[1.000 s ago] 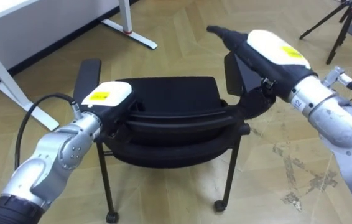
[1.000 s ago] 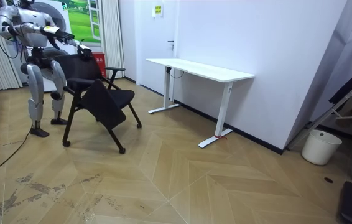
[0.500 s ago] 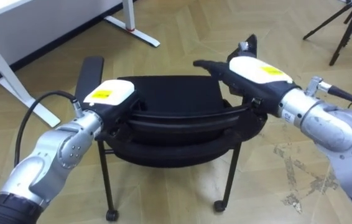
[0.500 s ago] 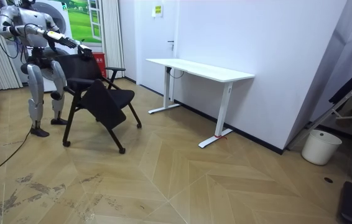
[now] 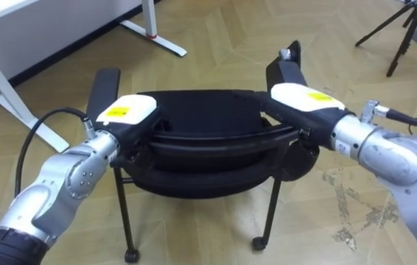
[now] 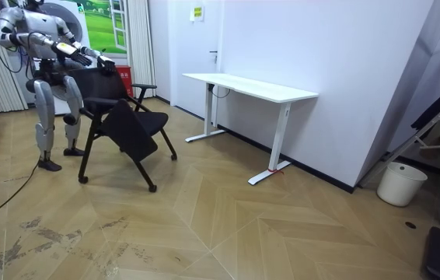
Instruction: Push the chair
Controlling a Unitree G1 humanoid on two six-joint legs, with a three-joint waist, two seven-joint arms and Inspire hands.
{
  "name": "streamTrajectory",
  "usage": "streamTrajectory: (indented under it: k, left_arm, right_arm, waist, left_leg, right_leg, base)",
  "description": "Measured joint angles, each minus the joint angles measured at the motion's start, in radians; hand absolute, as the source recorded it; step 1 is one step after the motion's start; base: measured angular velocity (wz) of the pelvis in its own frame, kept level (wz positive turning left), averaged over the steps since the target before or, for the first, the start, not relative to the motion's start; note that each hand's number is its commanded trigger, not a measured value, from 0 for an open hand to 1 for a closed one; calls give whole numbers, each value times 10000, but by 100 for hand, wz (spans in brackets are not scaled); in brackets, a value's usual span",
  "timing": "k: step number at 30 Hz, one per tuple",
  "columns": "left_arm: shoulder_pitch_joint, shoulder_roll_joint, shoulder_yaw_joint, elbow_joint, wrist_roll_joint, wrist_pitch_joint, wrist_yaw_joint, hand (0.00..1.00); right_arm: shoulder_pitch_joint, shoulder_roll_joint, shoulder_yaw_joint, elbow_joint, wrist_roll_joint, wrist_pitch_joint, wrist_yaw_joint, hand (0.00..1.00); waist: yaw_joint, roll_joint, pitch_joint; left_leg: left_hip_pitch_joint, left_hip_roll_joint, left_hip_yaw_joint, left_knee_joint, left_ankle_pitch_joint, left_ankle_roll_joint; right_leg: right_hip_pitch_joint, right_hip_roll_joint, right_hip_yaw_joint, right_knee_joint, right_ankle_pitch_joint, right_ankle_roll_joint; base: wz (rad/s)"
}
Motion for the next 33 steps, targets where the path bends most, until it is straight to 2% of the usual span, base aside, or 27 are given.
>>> streamTrajectory:
  k: [5,8,11,15,20,23,27,33]
  left_arm:
    - [5,-42,-91,69,-148,72,15,100]
    - [6,-71,-106,90,-250,187,9,100]
    - [6,-134,-104,90,-246,230,-22,100]
    - [56,-265,-151,150,-242,299,9,100]
    - [54,-419,-239,391,-221,313,224,100]
    - [55,-517,-239,398,-221,420,182,100]
    - [72,-728,-239,372,-150,434,118,100]
    - [54,-829,-284,299,-94,406,167,100]
  right_arm:
    - [457,0,2,441,-116,-57,-128,0]
    - [457,21,0,540,-101,-129,-273,0]
    - [455,110,-86,871,-107,-395,-529,0]
    - [385,417,-87,1968,-42,-855,-1710,0]
    - [279,950,-43,2969,-180,-1153,-2955,0]
    - [1,1335,-42,3590,-228,-1159,-3579,0]
    - [-141,1581,-43,4069,-578,-1121,-4126,0]
    - [-359,1644,246,4529,-1405,-1047,-4783,0]
  waist:
    - [43,190,-75]
    - [25,290,-63]
    - [-11,379,-49]
    - [-5,471,-31]
    - [-39,566,-19]
    - [-29,614,-23]
    - [85,695,-49]
    - [101,716,-52]
  left_leg:
    - [-35,-8,-41,14,0,0]
    - [-39,-21,-61,25,0,0]
    - [-36,-15,-94,40,0,-1]
    - [102,-16,-129,13,-5,-9]
    - [167,-14,-265,22,-10,-17]
    - [159,-17,-307,34,-11,-18]
    - [150,-96,-375,45,-11,-18]
    - [-2,-131,-619,143,-11,-18]
  right_leg:
    - [32,1,-5,-117,22,-30]
    - [47,13,-10,-117,22,-30]
    - [82,16,-71,-134,28,-40]
    - [314,12,-110,-320,49,-43]
    - [441,16,-227,-318,48,-42]
    - [446,20,-237,-301,49,-43]
    - [461,18,-247,-299,49,-43]
    - [461,18,-261,-304,49,-42]
  base:
    - [1]
    - [0]
    - [2]
    - [4]
    - [6]
    - [1]
    - [3]
    - [10]
